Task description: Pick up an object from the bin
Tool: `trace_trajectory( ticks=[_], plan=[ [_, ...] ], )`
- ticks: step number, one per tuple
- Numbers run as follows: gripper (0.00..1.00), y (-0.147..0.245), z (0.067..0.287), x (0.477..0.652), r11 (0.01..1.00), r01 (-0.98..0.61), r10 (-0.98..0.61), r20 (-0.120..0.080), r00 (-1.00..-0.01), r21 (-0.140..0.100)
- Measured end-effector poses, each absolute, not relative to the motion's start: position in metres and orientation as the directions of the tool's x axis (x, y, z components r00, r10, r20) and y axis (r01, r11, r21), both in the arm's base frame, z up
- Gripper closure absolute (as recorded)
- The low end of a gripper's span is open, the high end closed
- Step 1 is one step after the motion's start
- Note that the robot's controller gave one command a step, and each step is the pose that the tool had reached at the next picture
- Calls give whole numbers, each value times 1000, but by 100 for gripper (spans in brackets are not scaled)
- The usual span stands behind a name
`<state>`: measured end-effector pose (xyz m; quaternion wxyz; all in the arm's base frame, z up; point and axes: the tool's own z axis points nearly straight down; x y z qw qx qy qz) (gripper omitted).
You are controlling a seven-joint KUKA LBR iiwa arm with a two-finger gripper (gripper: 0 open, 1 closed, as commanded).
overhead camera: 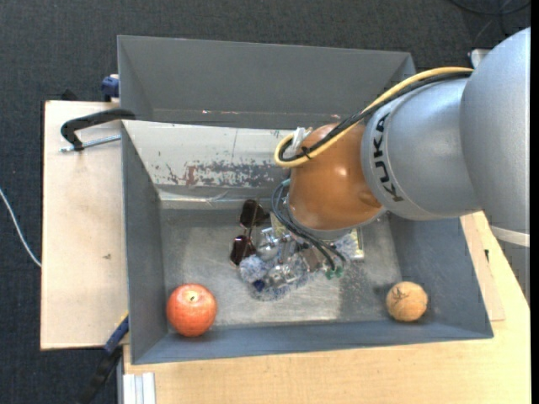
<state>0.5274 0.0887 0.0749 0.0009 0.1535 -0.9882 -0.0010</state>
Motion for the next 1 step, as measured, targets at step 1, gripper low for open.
trace_trajectory(
  ticks=[1],
  plan=[
    [100,89,75,527,953,-303,-303,2,-953,2]
  ],
)
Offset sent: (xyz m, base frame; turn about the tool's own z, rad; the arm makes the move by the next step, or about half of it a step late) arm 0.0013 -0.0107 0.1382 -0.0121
